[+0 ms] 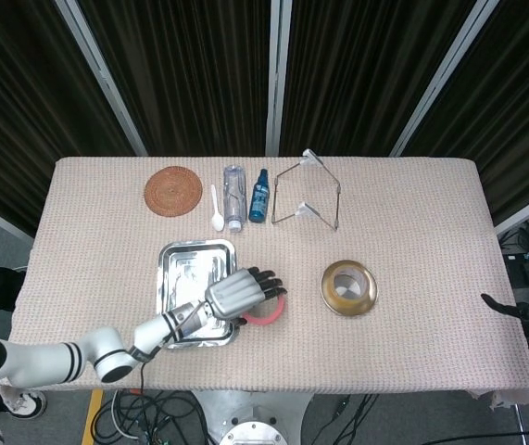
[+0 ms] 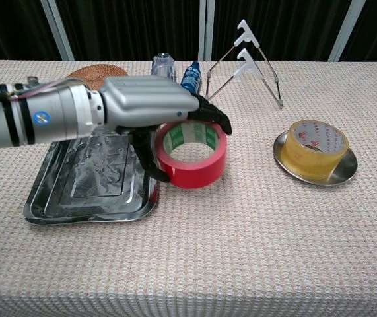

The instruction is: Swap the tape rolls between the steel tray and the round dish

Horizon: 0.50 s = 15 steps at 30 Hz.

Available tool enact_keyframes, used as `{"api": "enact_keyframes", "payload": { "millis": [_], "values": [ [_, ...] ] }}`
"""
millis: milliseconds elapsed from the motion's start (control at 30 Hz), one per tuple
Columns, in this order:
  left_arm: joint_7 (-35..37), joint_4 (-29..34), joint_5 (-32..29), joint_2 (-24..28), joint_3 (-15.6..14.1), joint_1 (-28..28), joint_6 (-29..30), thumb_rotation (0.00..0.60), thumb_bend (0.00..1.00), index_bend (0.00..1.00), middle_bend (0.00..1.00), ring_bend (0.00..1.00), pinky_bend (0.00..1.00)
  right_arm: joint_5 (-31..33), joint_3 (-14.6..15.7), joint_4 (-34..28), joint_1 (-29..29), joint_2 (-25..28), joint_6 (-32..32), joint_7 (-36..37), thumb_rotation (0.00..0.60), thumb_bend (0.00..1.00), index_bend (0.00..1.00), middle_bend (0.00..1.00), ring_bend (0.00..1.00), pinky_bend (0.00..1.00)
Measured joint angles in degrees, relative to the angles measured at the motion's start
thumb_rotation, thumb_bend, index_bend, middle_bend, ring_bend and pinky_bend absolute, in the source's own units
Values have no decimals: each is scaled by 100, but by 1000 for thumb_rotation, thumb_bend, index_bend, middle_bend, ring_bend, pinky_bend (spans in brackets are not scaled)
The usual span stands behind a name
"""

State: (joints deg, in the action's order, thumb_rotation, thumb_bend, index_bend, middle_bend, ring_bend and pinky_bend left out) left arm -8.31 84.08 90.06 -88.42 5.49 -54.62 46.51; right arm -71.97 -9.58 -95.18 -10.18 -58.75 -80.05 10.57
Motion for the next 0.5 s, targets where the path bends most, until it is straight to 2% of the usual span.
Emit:
{"api": "enact_keyframes", "payload": {
  "millis": [200, 400, 467, 500],
  "values": [
    [-90, 106, -396, 602, -83, 399, 227, 600, 239, 370, 313, 157, 323, -71, -24, -87, 9, -13, -18, -113, 600, 0, 0, 0, 0, 0],
    [-24, -245, -550, 608, -331, 698, 349, 600, 221, 303, 260, 127, 315, -105, -51, -185, 3, -18, 1, -250, 600, 0, 0, 0, 0, 0],
    [74, -382, -567, 550, -401, 763, 363, 600, 212, 214, 210, 105, 307, -108, -63, -204, 0, -23, 9, -280, 600, 0, 0, 0, 0, 0],
    [143, -465, -552, 508, -448, 801, 382, 600, 203, 141, 147, 83, 300, -112, -72, -212, 1, -29, 0, -295, 600, 0, 0, 0, 0, 0]
  ]
}}
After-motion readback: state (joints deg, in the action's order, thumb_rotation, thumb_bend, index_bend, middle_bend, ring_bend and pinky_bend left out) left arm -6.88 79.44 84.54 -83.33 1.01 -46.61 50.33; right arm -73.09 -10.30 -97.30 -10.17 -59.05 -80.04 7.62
